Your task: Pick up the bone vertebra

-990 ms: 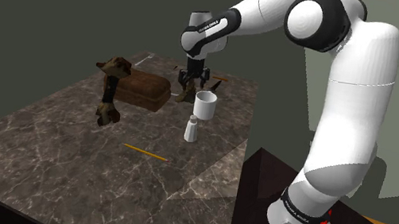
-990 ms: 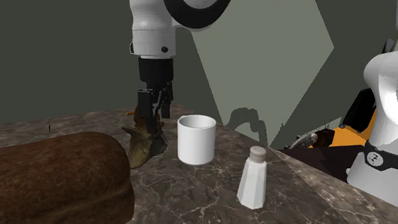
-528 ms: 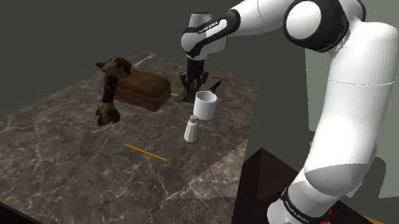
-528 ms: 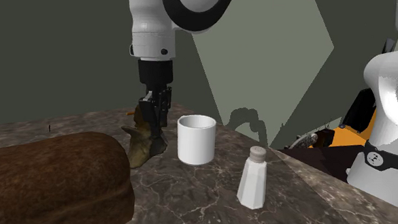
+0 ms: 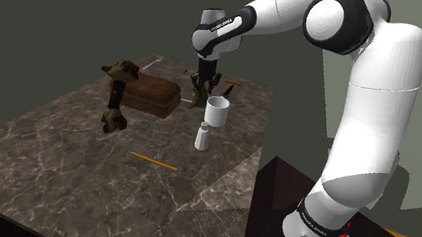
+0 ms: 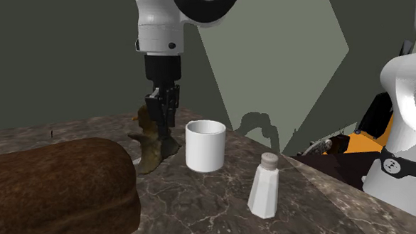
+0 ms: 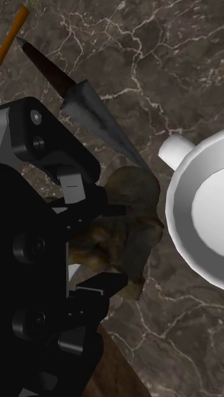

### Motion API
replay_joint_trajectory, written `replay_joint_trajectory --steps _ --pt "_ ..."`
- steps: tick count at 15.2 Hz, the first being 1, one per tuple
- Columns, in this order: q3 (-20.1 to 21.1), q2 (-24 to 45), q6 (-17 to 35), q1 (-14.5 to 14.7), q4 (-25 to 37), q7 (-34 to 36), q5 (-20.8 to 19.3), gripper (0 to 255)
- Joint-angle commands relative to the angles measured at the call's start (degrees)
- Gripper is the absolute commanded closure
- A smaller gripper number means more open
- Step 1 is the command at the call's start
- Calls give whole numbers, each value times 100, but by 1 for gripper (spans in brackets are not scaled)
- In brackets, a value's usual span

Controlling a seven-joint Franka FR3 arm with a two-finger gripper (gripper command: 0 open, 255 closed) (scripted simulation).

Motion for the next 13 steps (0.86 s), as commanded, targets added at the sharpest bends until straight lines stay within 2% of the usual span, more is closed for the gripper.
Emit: replay_joint_trajectory --steps 1,11,13 --pt "0 -64 -134 4 72 2 -3 255" --pt "-5 -338 -817 10 481 -9 -14 255" --pt "-5 -341 -827 10 488 -10 -14 255"
